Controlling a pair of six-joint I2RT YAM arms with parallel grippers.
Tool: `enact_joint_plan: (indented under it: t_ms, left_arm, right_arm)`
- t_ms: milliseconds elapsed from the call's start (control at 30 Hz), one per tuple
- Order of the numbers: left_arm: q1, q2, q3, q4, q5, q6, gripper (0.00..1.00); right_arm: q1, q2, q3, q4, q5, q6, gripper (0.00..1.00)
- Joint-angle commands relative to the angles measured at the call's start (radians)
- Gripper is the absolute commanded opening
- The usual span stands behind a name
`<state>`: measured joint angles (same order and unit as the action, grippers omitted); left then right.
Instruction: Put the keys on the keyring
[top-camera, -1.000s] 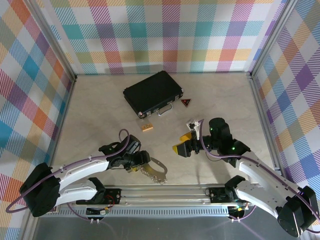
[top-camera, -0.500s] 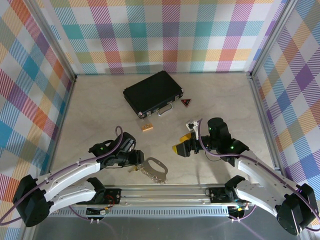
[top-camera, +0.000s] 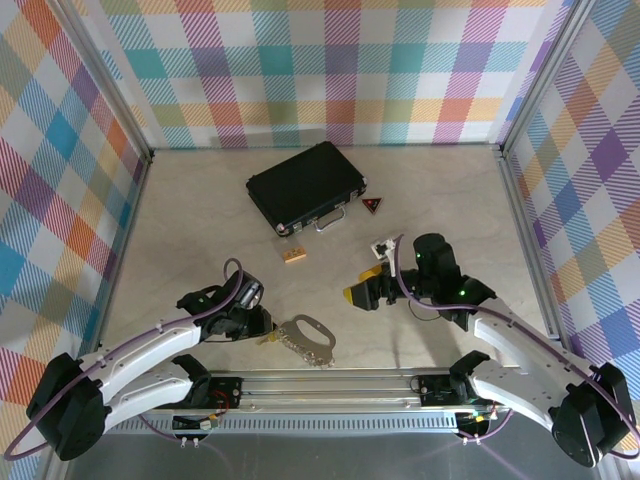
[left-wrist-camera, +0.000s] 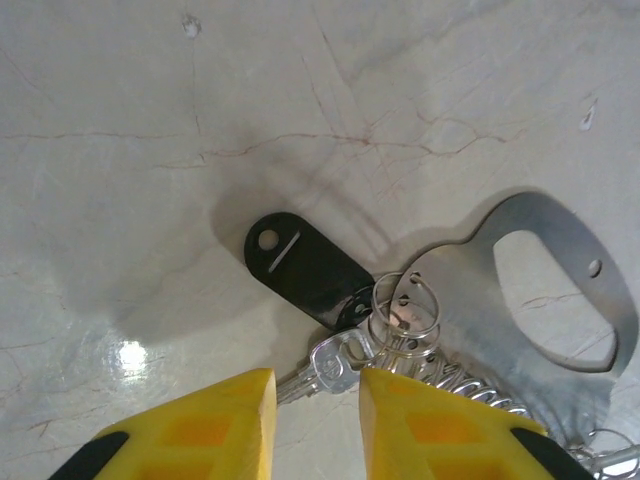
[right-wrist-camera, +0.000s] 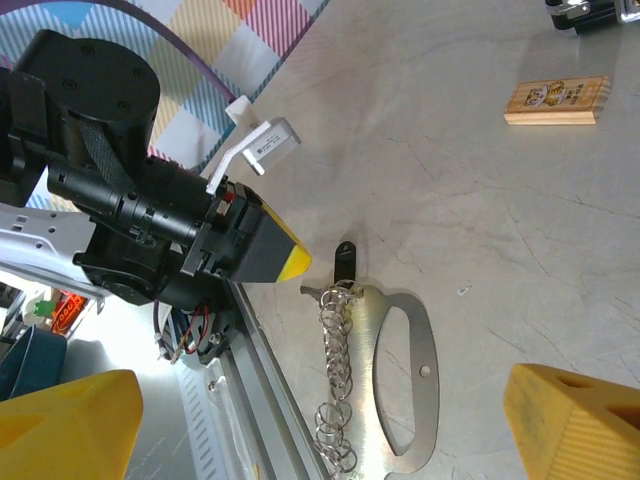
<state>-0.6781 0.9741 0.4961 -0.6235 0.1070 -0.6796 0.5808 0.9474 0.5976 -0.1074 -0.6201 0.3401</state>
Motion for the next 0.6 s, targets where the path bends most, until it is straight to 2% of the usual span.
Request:
enact_joint_plan:
  t_ms: [0,567]
  left_arm:
    - [0.005,0.009,-0.020,0.011,0.028,0.033,0.27]
    - [-0.051,0.116,-0.005,0.076,0.045,0.090,0.29]
  right_arm:
    - [-0.007,0.022,0.053,0.006,0.000,-0.004,0.92]
    - [-0.009,0.003,0.063,-0.021,0.020,-0.022,0.93]
